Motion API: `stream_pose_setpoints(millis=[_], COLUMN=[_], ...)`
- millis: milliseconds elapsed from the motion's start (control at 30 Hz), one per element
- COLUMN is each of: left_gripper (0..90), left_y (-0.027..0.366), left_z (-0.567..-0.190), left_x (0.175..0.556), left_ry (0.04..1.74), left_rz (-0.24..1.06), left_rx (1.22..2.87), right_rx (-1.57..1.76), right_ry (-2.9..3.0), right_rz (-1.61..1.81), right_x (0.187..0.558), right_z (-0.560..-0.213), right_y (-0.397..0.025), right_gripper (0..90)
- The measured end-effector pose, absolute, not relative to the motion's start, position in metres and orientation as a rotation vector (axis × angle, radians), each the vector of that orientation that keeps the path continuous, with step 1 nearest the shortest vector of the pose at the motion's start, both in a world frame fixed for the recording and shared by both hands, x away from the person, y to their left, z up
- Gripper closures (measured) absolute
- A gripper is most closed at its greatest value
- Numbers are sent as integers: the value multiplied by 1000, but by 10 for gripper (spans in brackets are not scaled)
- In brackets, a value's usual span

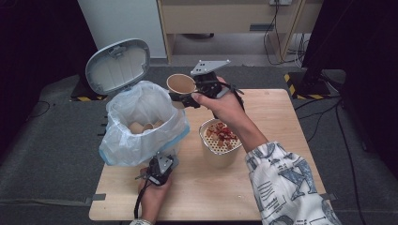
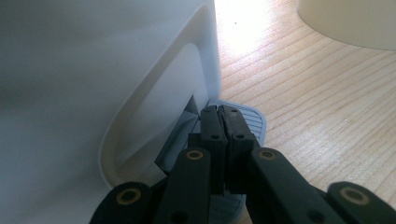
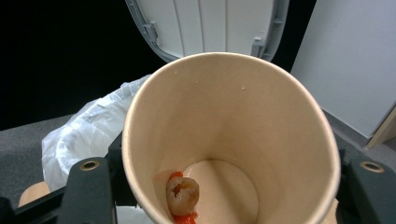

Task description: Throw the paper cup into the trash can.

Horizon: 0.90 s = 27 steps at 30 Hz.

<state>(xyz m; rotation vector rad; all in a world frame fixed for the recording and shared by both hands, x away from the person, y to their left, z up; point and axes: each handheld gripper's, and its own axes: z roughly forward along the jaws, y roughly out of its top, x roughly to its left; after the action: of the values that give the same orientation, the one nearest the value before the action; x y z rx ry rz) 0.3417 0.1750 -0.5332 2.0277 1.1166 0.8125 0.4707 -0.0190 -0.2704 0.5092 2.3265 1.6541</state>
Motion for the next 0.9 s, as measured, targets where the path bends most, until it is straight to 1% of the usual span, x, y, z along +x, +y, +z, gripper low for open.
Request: stream_pose_setpoints(millis=[233, 900], left_gripper=[876, 875], left_y=[175, 175], left_z=[-533, -533], left_x=[342, 341], left_ry=[1118, 1119], left_rz=[810, 808], left_rx=[2028, 2026], right_rx=[495, 479], right_ry=[2343, 2380], right_rz=[1672, 1676], right_x=[473, 474], right_z=[-272, -280], right_y=[-1, 26], right_gripper=[327, 325])
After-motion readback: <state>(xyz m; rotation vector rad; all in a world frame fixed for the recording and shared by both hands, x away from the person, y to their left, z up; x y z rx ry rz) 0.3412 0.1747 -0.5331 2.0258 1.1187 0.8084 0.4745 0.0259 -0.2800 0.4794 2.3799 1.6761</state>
